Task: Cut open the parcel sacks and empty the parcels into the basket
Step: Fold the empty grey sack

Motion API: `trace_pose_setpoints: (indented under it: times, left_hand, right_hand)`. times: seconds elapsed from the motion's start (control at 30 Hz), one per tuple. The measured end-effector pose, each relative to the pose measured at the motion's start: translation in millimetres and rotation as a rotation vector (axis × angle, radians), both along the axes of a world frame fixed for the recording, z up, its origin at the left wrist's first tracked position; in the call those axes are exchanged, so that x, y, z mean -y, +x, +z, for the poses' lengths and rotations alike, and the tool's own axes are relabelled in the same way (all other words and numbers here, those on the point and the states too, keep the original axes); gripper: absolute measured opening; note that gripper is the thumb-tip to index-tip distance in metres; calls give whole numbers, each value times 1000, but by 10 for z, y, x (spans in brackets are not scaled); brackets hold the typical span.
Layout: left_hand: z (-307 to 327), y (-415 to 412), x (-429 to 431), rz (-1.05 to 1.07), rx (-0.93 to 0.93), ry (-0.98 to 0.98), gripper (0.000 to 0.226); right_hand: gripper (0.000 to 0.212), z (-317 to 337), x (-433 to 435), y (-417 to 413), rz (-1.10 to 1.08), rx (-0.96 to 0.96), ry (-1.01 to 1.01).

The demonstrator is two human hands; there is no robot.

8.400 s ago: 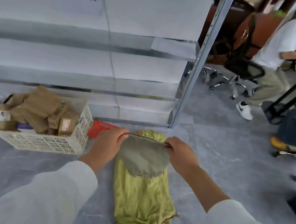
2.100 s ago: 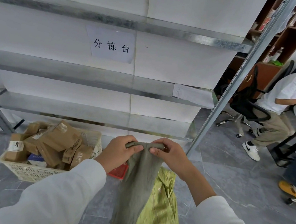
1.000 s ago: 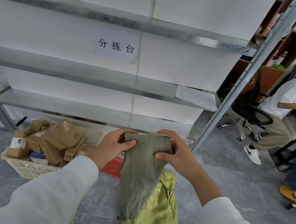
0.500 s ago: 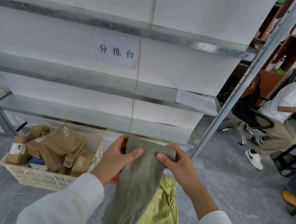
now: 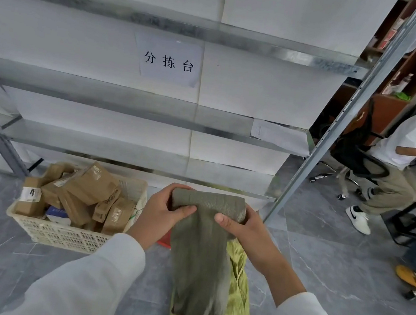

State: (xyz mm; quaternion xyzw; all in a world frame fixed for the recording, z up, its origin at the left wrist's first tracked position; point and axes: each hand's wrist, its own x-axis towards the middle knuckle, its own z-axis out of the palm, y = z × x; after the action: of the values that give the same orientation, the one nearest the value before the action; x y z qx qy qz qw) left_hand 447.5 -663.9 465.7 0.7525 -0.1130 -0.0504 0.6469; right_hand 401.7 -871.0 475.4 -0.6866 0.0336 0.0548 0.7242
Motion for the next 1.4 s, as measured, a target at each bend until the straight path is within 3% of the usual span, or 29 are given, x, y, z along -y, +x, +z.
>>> trace_pose_setpoints:
  times: [0.1,0.27,0.47,0.67,0.73,0.83,0.93,1.0,1.07,1.17,1.23,1.33,1.4]
  left_hand:
    - [-18,-25,19,16,-80,-22,20]
    - [-42,-58,49,19,-287,-101,24]
    - [-37,-63,65,-18,-216,-61,30]
    - [-129,-83,15,-138,15,-36,94]
    - [-143,-89,52,-137,109,6,88]
    - [-164,-79,78,-59,133,36,58]
    - [-192,-64,35,60,-15,25,52]
    - [-203,-64,17,115,-147,-45,52]
    - [-198,-67,31,113,-200,-72,48]
    - [-185,-65,51,62,-282,-81,47]
    - [-193,-53,48,9,-284,-52,54]
    - [-204,-59,66,-47,-181,30,87]
    - [-226,-63,93,-66,-96,-17,104]
  right_hand:
    - [69,13,47,3,11,67,-88]
    - [38,12,75,-2,14,168,-238]
    - [23,-26,29,-27,14,187,-185]
    - [29,40,58,30,-90,-176,154]
    - [30,57,33,52,-47,-279,177]
    - [35,72,-16,44,-3,-312,228]
    - [61,8,22,11,27,-187,181]
    - [67,-21,63,-6,76,-83,38]
    - [53,-36,61,-15,98,-5,-89]
    - [32,-45,27,-11,7,7,-126]
    - [27,-61,36,-3,-45,-11,-111]
    - [31,-45,80,22,-93,-81,-45]
    - [32,-33,86,52,-77,-141,-37]
